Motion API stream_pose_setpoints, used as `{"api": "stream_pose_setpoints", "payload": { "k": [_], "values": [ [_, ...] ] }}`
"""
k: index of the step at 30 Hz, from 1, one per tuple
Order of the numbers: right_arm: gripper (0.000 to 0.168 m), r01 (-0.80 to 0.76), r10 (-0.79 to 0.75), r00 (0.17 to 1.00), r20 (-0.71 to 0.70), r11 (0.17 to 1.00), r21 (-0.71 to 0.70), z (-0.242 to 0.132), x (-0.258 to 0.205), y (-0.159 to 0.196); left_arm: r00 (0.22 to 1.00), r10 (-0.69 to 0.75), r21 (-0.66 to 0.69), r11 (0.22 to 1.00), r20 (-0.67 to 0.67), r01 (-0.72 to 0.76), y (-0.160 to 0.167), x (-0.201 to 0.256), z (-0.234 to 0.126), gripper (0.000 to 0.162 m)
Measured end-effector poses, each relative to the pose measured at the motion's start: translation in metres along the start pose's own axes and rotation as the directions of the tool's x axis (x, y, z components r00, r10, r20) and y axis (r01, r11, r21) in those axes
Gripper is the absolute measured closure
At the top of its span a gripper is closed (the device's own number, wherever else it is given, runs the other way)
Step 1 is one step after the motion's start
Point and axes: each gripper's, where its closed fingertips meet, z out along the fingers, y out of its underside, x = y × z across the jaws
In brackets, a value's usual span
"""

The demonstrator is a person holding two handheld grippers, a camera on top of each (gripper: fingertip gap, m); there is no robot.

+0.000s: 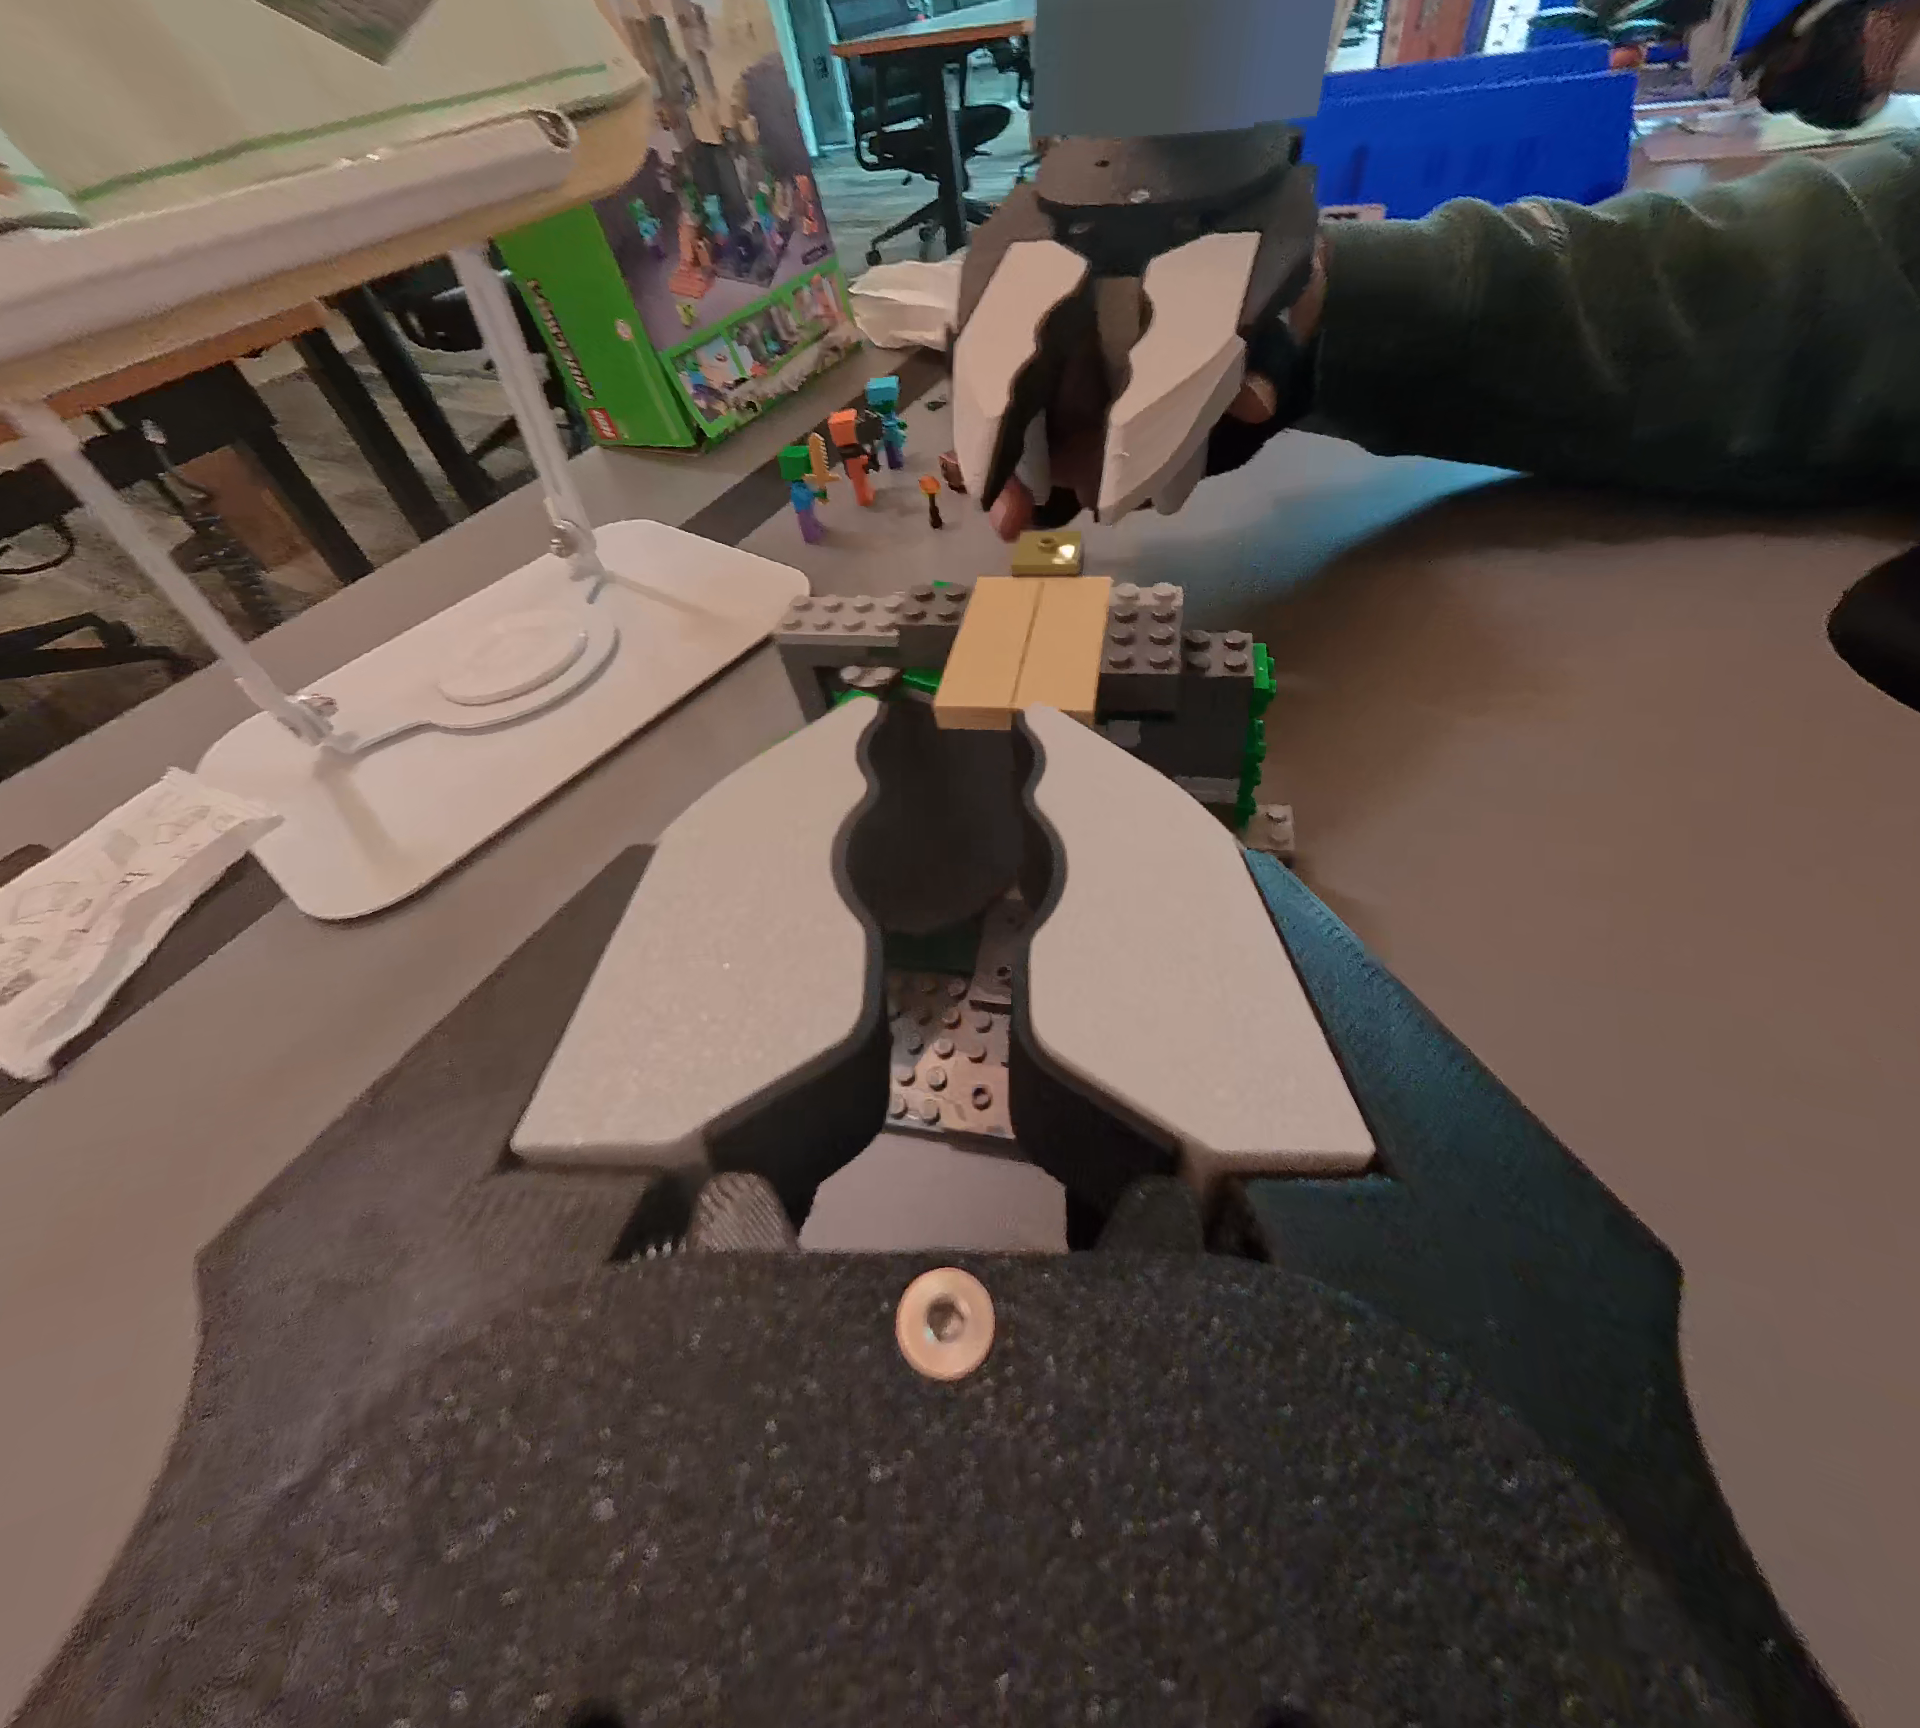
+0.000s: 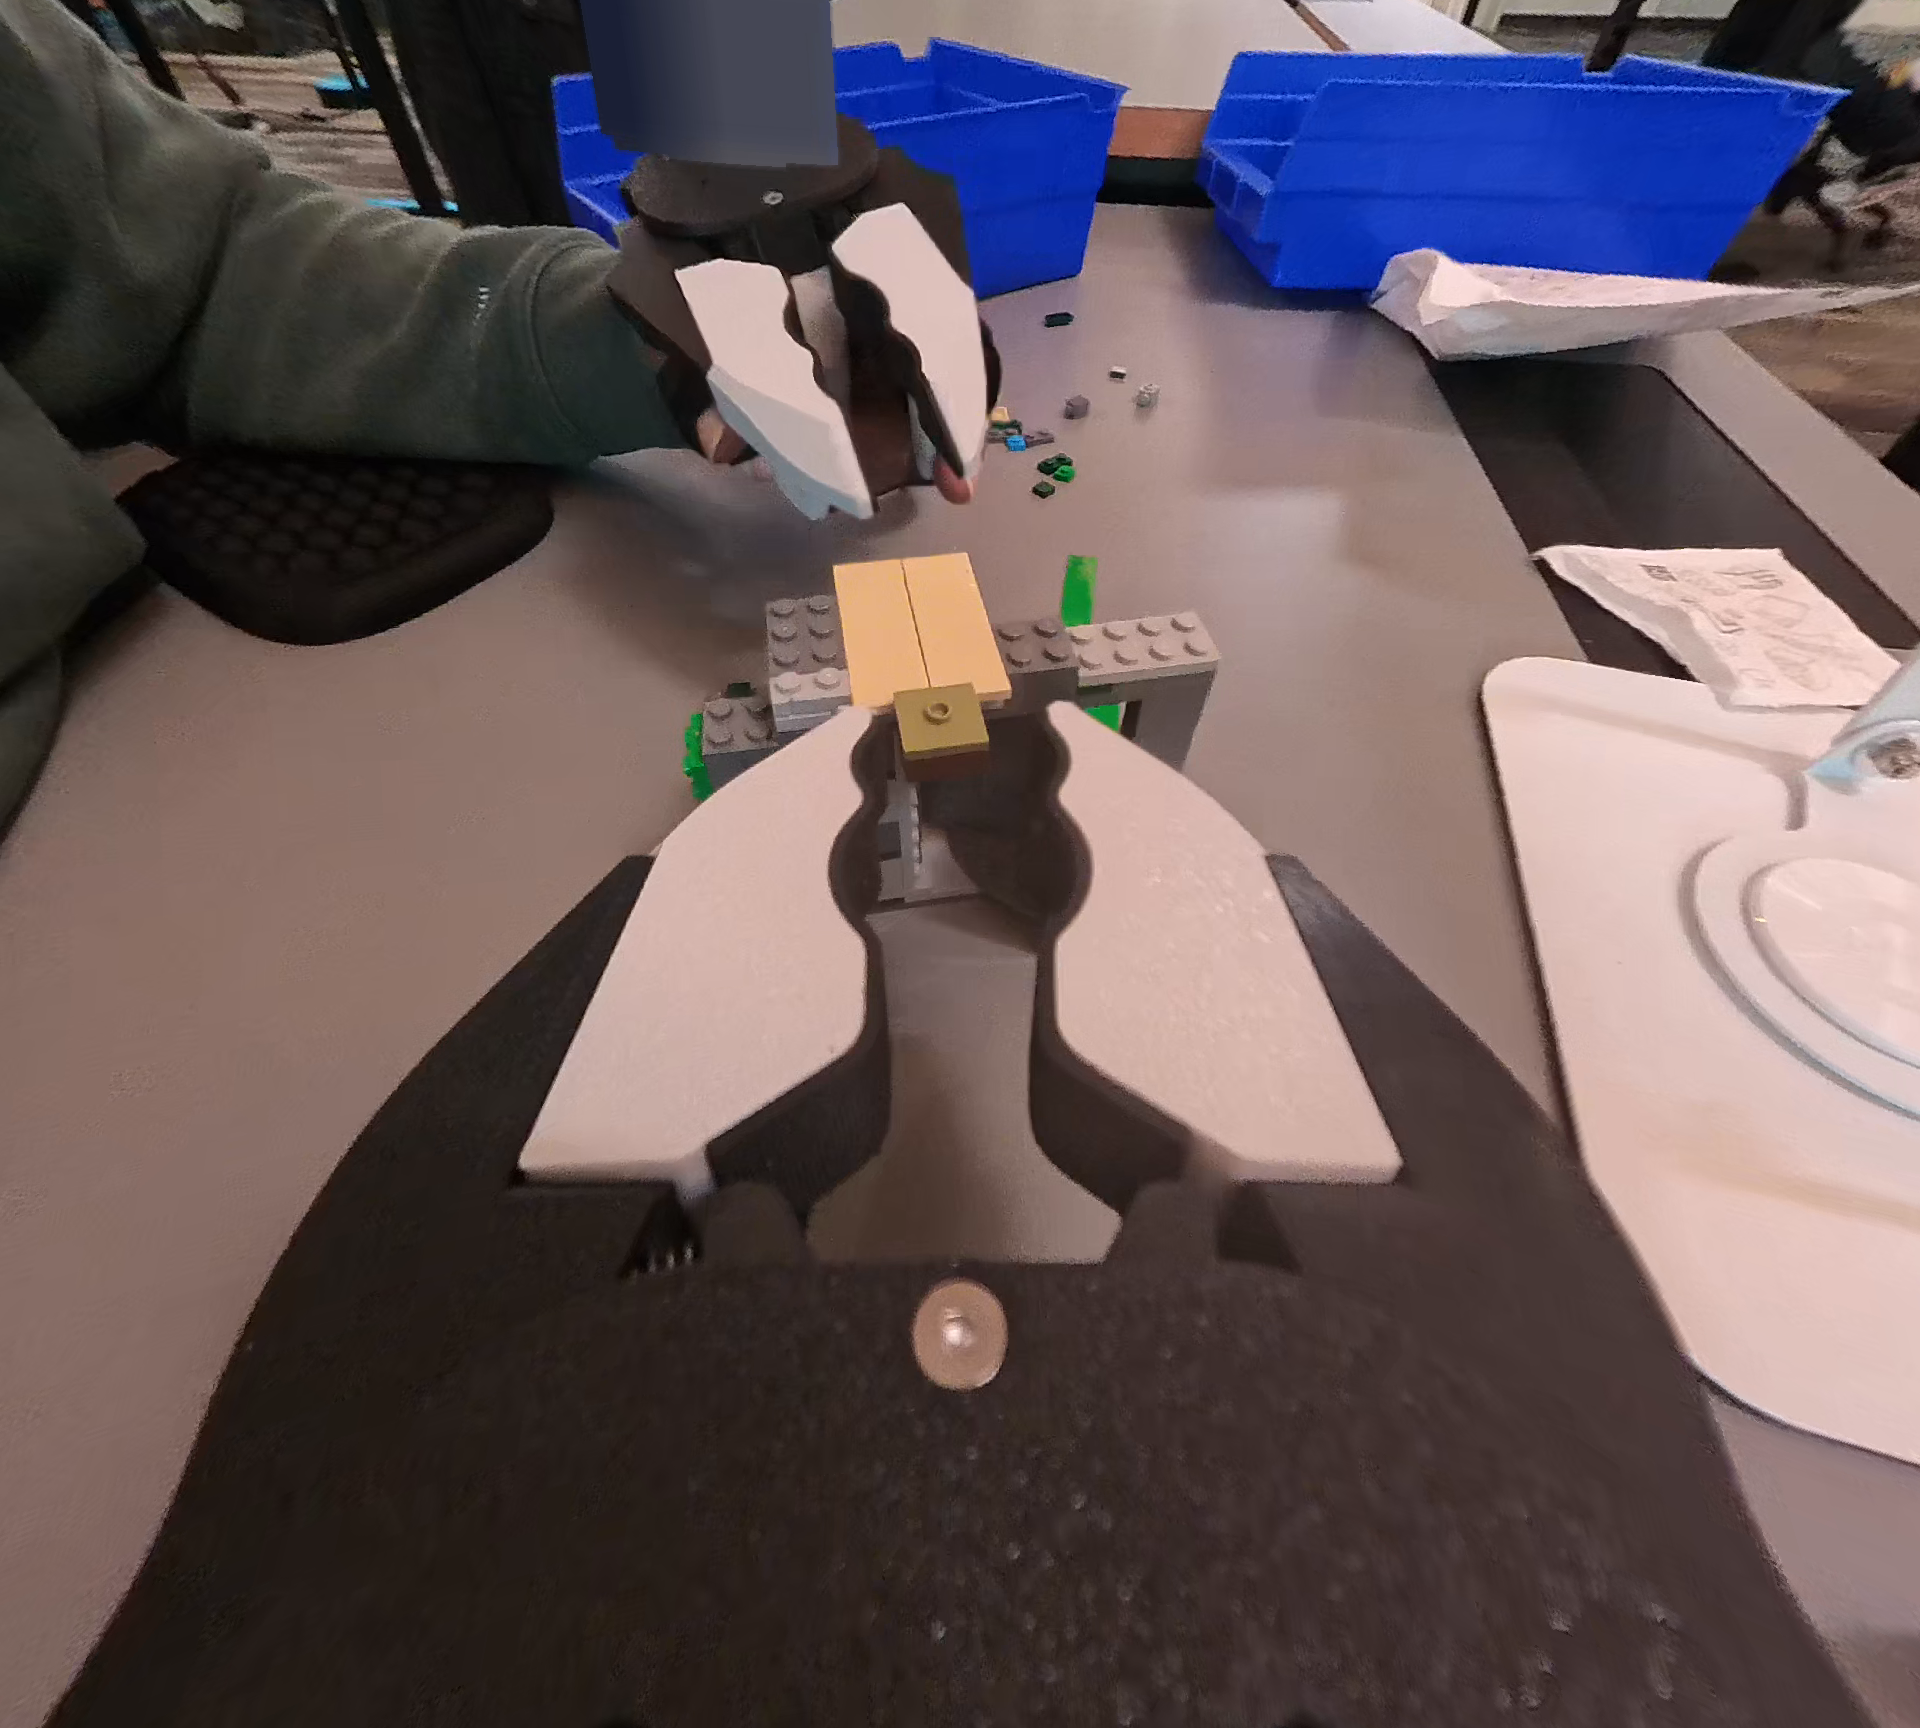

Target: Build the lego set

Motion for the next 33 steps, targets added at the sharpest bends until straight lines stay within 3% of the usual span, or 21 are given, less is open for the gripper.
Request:
{"api": "stream_pose_setpoints", "payload": {
  "k": [7,16,24,29,33],
  "values": [
    [0.131,-0.028,0.018,0.956,-0.293,0.999,-0.03,-0.018,0.007,-0.019,0.984,-0.045,0.023,0.999,0.172,0.041,-0.005,-0.031,-0.009,0.141],
    [0.127,-0.268,0.178,0.775,-0.606,0.962,-0.059,-0.012,-0.039,0.003,0.972,-0.064,0.013,0.998,0.225,0.063,0.003,-0.039,-0.009,0.14],
    [0.121,-0.412,0.274,0.588,-0.761,0.911,0.009,0.024,-0.055,0.028,0.972,-0.053,0.016,0.999,0.229,0.05,0.0,-0.037,-0.008,0.141],
    [0.127,-0.389,0.204,0.571,-0.796,0.92,-0.043,0.032,-0.042,0.032,0.973,-0.046,0.023,0.999,0.224,0.042,-0.002,-0.035,-0.008,0.141],
    [0.146,-0.364,0.157,0.586,-0.795,0.927,-0.085,0.027,-0.039,0.034,0.973,-0.031,0.015,0.999,0.228,0.029,-0.001,-0.035,-0.008,0.141]
  ]
}}
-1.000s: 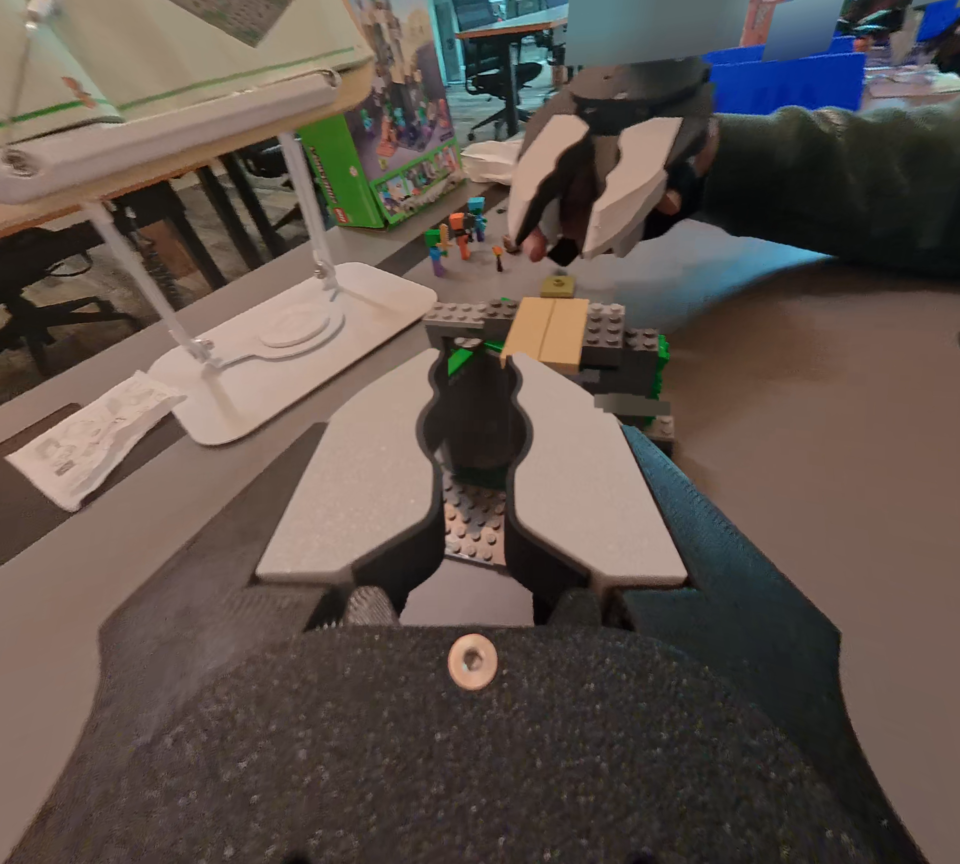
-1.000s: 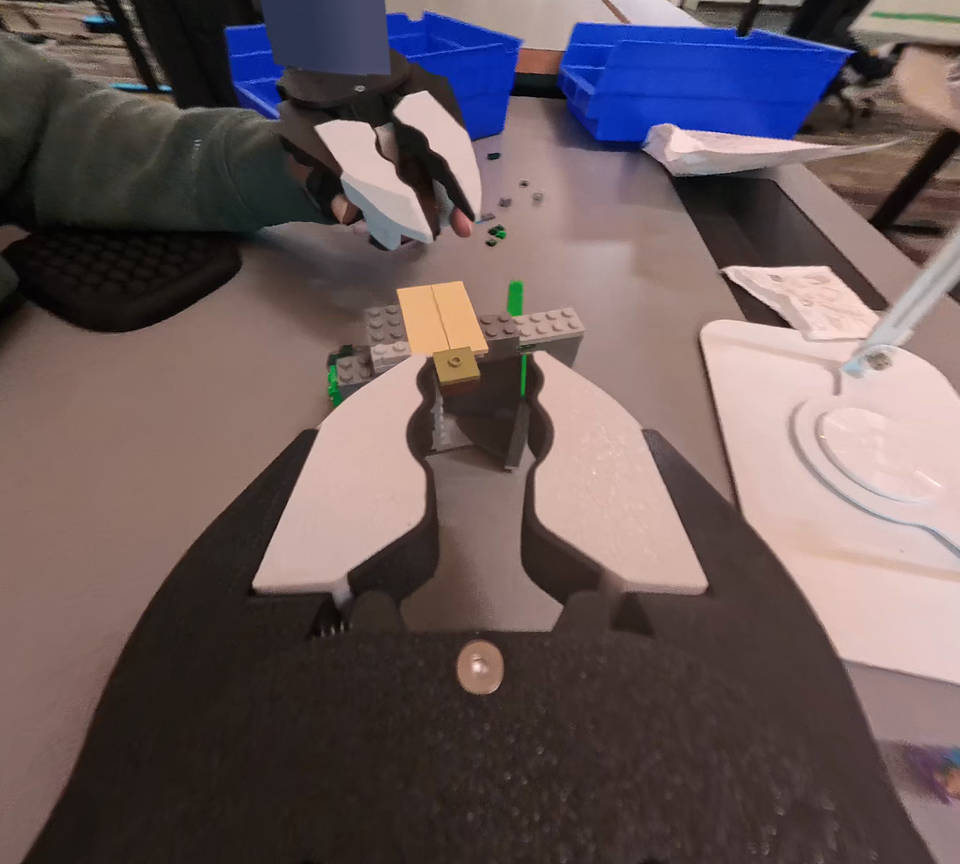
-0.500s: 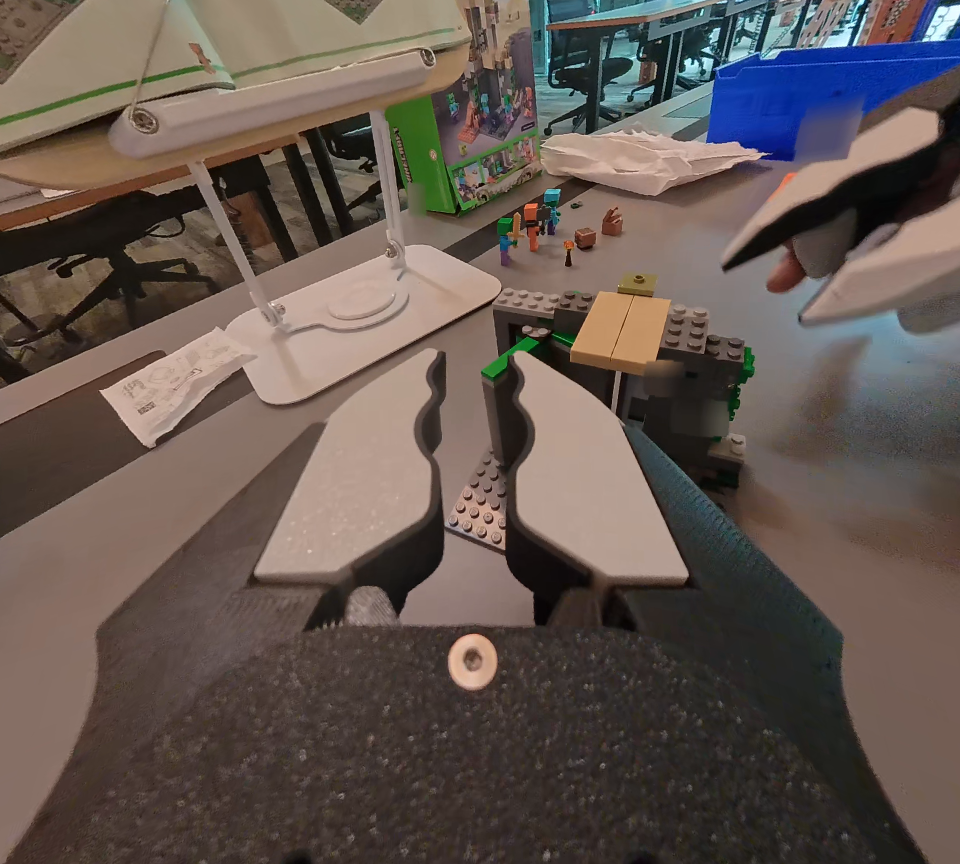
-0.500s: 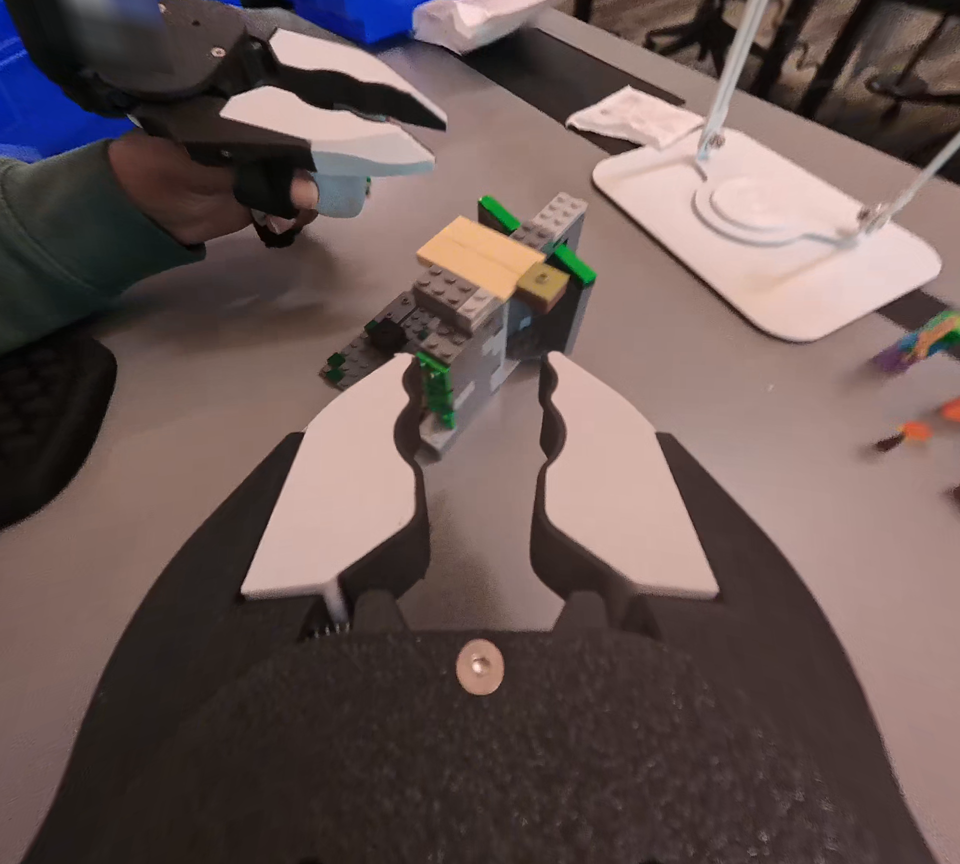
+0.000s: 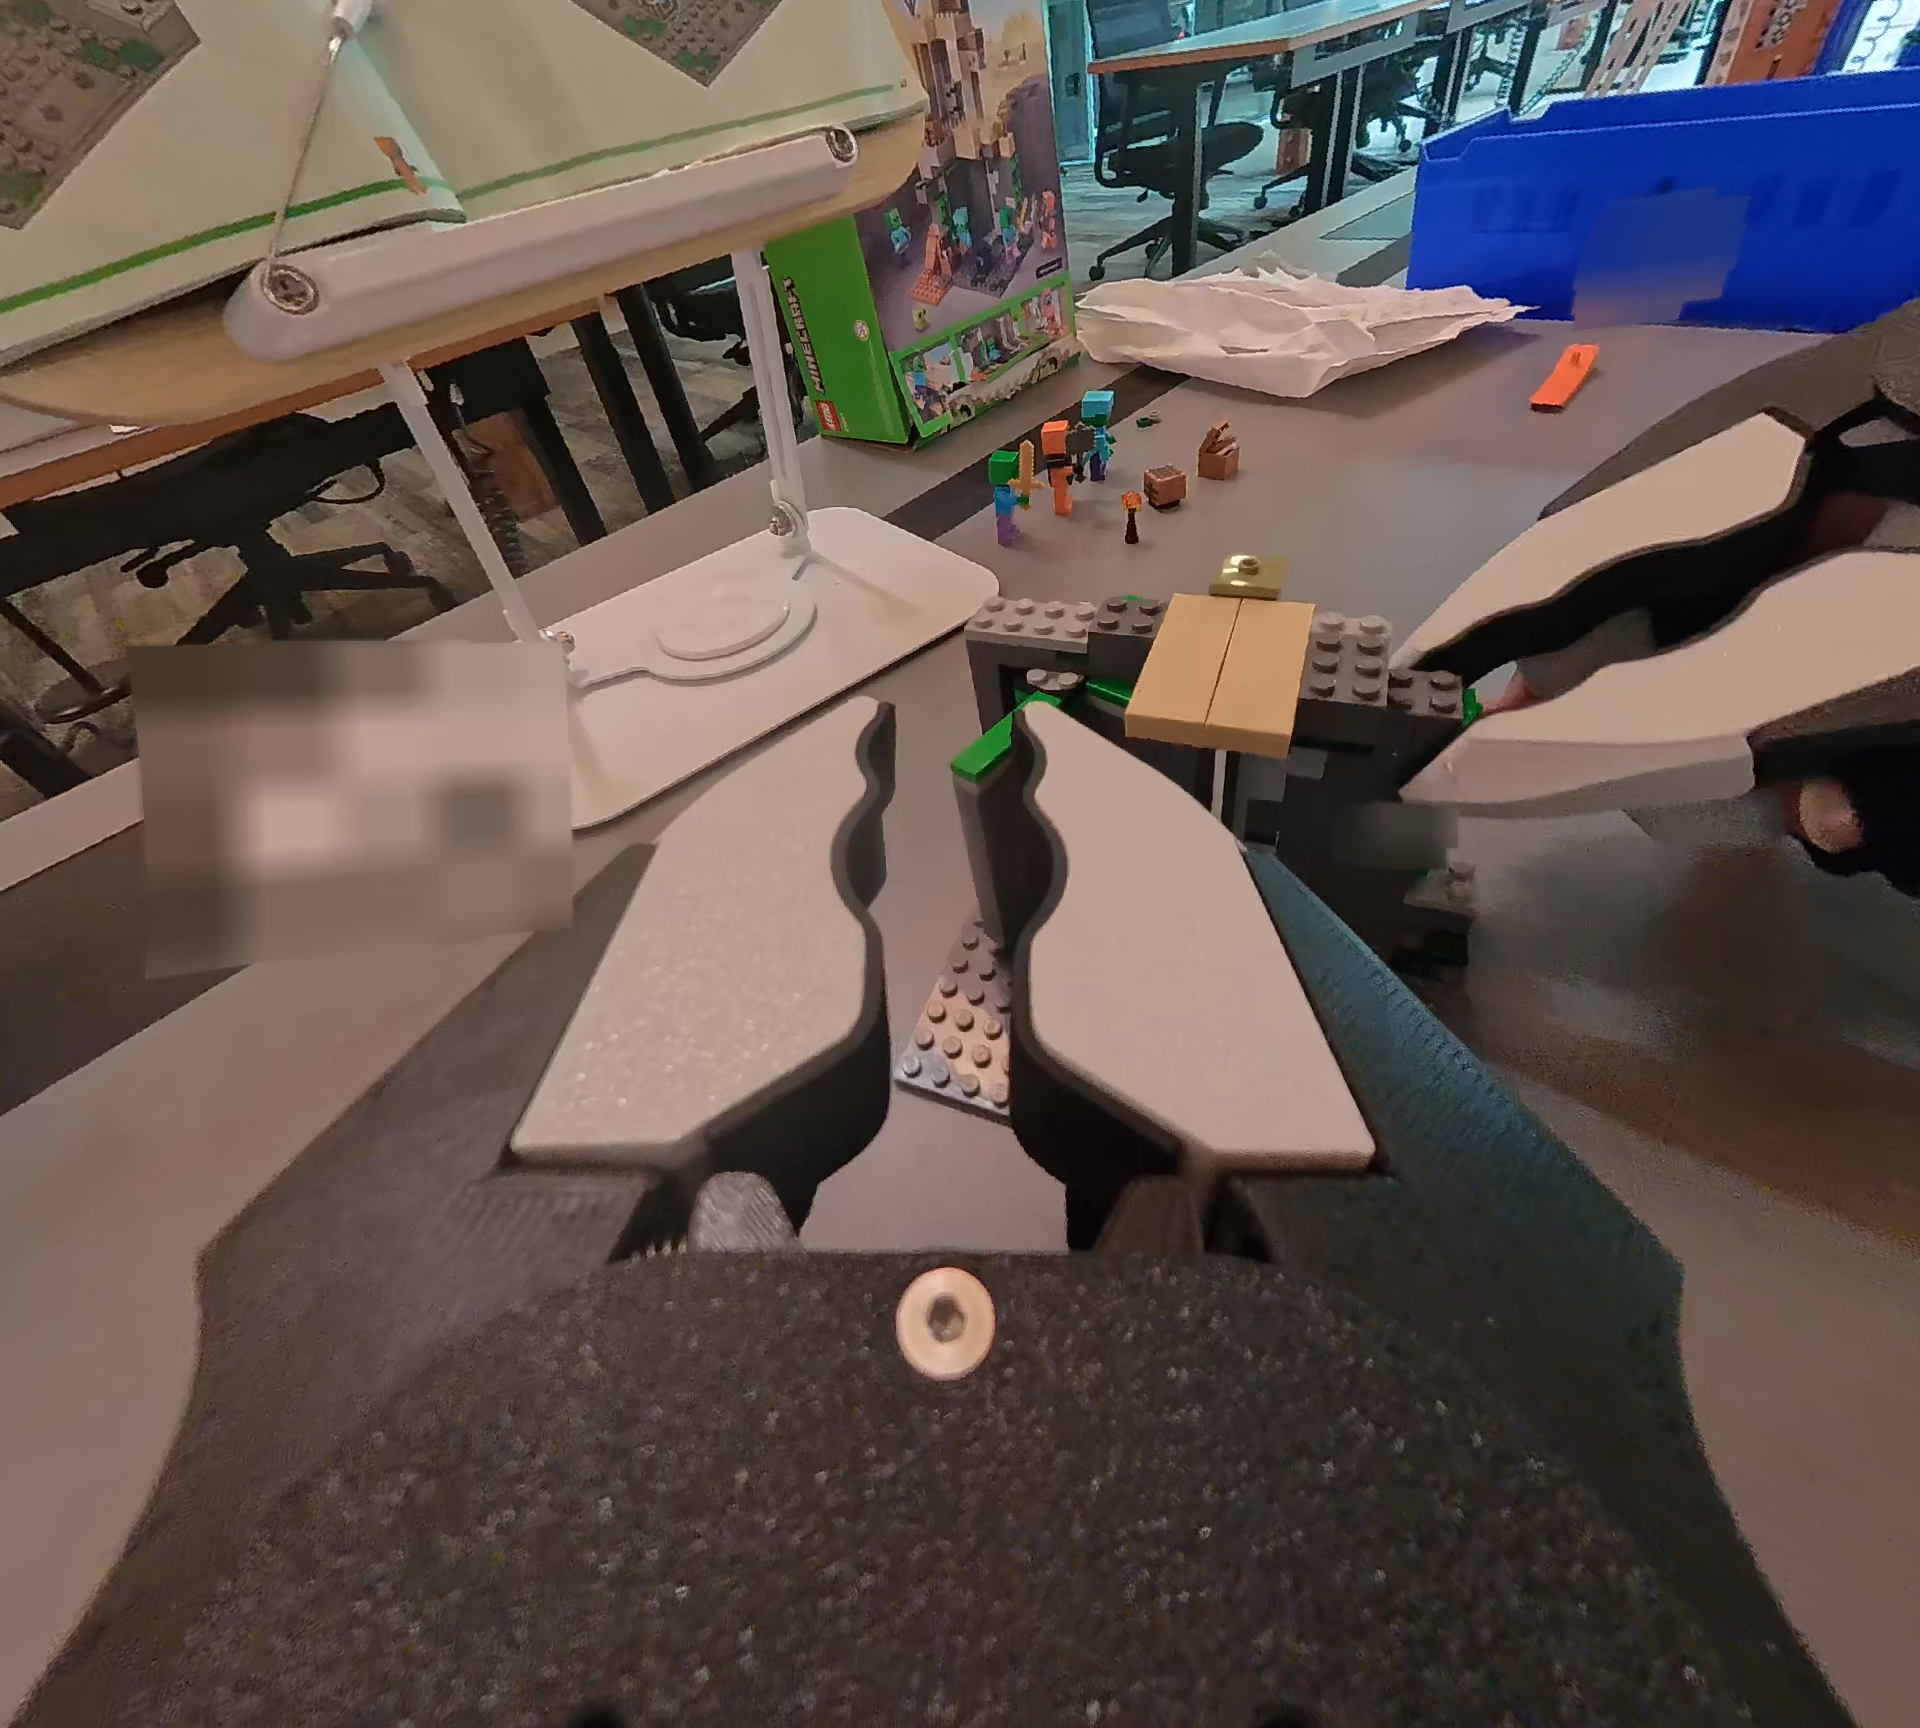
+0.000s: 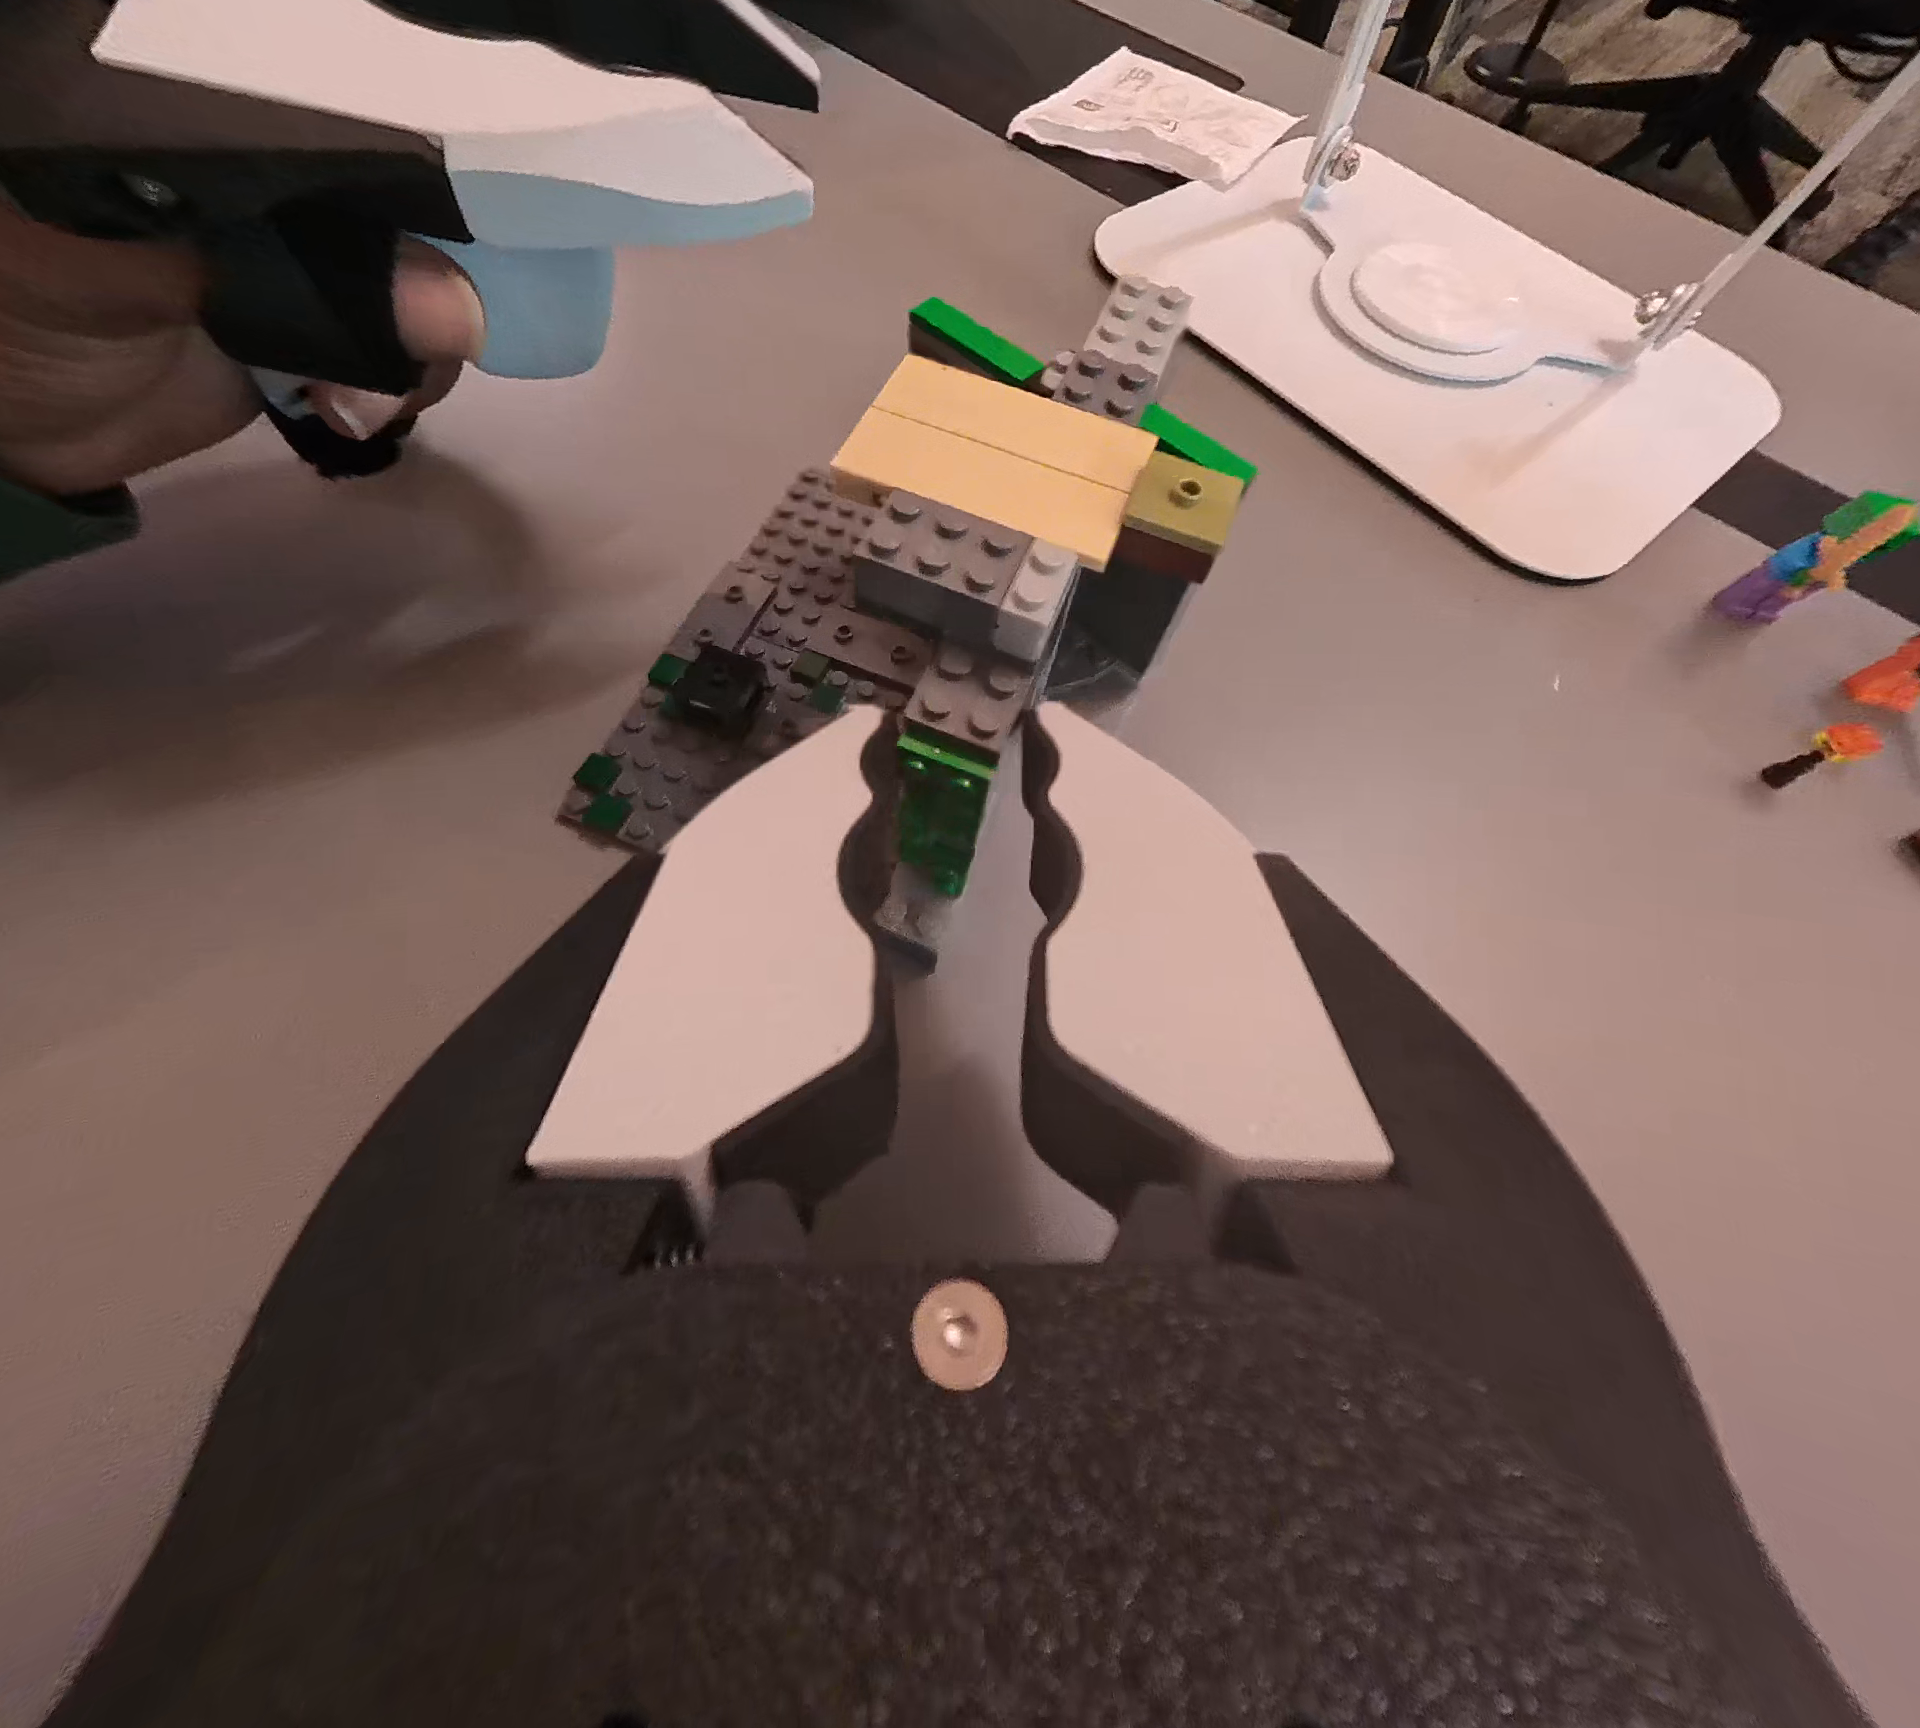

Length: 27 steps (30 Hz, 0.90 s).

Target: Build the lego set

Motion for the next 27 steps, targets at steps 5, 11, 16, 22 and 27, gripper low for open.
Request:
{"api": "stream_pose_setpoints", "payload": {
  "k": [5,11,16,22,27],
  "values": [
    [0.148,0.111,-0.112,0.988,0.11,0.994,0.008,-0.004,0.007,0.003,1.0,0.002,-0.005,1.0,-0.012,-0.002,0.002,0.002,0.001,0.142],
    [0.148,0.291,-0.317,0.868,0.382,0.948,0.125,-0.018,0.013,0.01,0.993,-0.02,0.007,1.0,-0.115,0.021,-0.001,0.014,-0.003,0.143],
    [0.149,0.317,-0.36,0.791,0.496,0.933,0.172,-0.024,0.025,0.013,0.969,-0.031,-0.034,0.999,-0.244,0.024,0.004,0.033,-0.008,0.144],
    [0.149,0.323,-0.387,0.76,0.523,0.922,0.213,-0.021,0.026,0.012,0.933,-0.025,-0.113,0.993,-0.358,-0.017,0.021,0.058,-0.009,0.15],
    [0.149,0.313,-0.386,0.758,0.526,0.923,0.226,-0.019,0.025,0.01,0.91,-0.034,-0.128,0.992,-0.414,-0.021,0.022,0.071,-0.01,0.149]
  ]
}}
